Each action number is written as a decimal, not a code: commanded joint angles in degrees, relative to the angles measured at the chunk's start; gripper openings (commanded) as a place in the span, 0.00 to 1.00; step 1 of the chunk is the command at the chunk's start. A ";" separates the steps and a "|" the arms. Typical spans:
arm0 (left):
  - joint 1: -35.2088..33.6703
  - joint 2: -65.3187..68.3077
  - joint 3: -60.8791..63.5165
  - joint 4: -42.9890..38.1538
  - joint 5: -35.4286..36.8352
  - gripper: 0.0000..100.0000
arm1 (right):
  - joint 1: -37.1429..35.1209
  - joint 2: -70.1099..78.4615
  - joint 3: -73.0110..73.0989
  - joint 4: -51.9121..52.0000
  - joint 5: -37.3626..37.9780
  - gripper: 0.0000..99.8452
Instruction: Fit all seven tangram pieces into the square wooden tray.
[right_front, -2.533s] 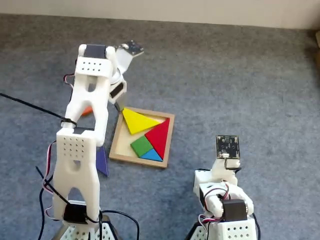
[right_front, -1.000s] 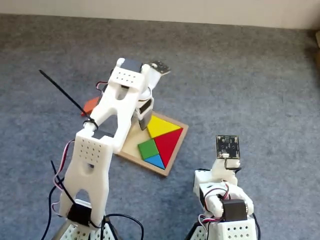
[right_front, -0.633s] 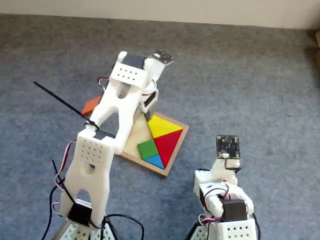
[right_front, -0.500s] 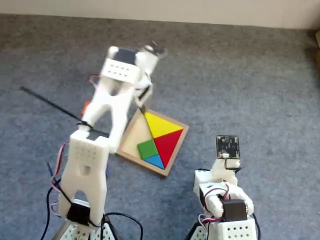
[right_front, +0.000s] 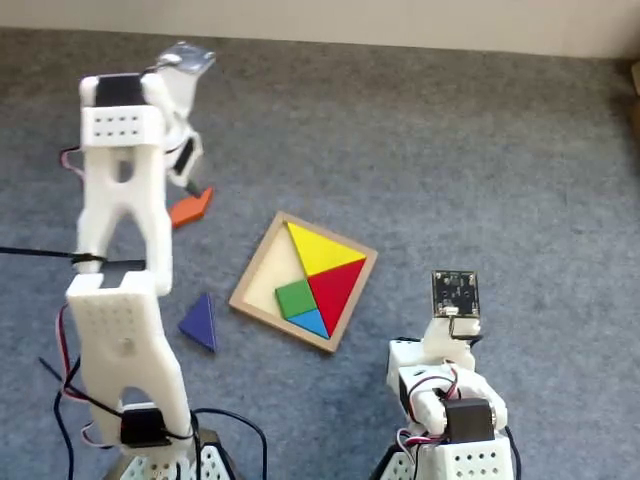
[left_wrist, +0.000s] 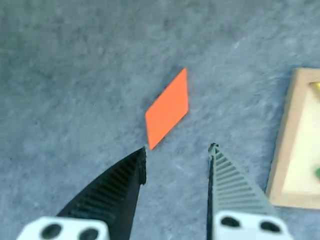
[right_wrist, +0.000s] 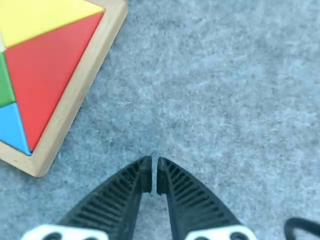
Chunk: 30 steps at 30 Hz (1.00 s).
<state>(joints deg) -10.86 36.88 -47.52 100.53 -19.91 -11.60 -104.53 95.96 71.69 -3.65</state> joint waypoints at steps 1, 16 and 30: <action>-2.86 -7.69 5.41 0.53 -3.34 0.20 | 0.66 -1.27 7.78 0.40 -0.35 0.03; -3.21 -20.97 34.42 -18.11 -4.92 0.22 | 0.66 -1.27 7.78 0.40 -0.35 0.03; -2.86 -21.58 45.85 -28.13 -9.93 0.28 | 0.66 -1.27 7.78 0.40 -0.35 0.03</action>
<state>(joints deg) -13.23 19.21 -2.68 69.05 -26.33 -11.60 -104.53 95.96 71.69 -3.65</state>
